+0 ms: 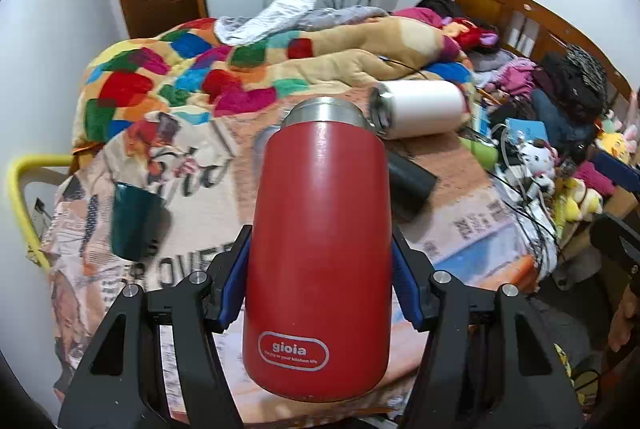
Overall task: Flip cup upright
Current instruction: 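Close the left gripper around the red thermos body and lift it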
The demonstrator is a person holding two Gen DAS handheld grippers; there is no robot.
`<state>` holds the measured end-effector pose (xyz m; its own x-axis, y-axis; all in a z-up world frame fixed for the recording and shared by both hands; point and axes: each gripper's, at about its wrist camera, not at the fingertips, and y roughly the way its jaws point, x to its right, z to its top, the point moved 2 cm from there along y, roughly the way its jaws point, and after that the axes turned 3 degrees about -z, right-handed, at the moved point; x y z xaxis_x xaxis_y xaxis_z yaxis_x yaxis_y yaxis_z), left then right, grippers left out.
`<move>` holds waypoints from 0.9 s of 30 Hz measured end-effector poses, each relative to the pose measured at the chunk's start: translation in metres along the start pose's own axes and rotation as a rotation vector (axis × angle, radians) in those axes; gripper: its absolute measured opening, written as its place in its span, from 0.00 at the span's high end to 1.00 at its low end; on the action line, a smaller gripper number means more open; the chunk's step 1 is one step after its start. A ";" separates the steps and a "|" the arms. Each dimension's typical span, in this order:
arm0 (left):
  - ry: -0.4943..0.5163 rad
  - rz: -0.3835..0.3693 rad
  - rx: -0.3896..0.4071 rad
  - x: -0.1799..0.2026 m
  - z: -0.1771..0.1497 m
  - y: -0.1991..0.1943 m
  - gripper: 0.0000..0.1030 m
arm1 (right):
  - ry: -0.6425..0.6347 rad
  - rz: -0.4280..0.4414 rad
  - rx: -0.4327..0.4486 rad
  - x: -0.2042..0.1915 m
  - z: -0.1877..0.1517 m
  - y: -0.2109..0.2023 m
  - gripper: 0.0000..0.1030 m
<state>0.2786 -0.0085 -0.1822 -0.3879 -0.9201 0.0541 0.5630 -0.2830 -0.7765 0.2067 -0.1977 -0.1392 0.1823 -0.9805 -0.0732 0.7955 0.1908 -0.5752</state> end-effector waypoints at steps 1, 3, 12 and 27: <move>0.000 -0.010 -0.004 0.005 -0.003 0.002 0.40 | -0.001 -0.001 0.000 0.001 -0.001 -0.001 0.00; 0.002 -0.035 -0.022 0.016 -0.007 0.011 0.40 | -0.002 -0.005 -0.001 0.004 -0.003 -0.003 0.00; -0.019 -0.076 -0.165 0.045 -0.046 0.085 0.40 | -0.011 -0.021 -0.063 0.013 -0.020 0.010 0.00; 0.000 -0.047 -0.226 0.041 -0.071 0.113 0.40 | -0.025 -0.023 -0.144 0.012 -0.035 0.030 0.00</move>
<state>0.2747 -0.0590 -0.3124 -0.4095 -0.9075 0.0934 0.3663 -0.2574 -0.8942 0.2127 -0.2052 -0.1864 0.1806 -0.9828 -0.0398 0.7087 0.1581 -0.6876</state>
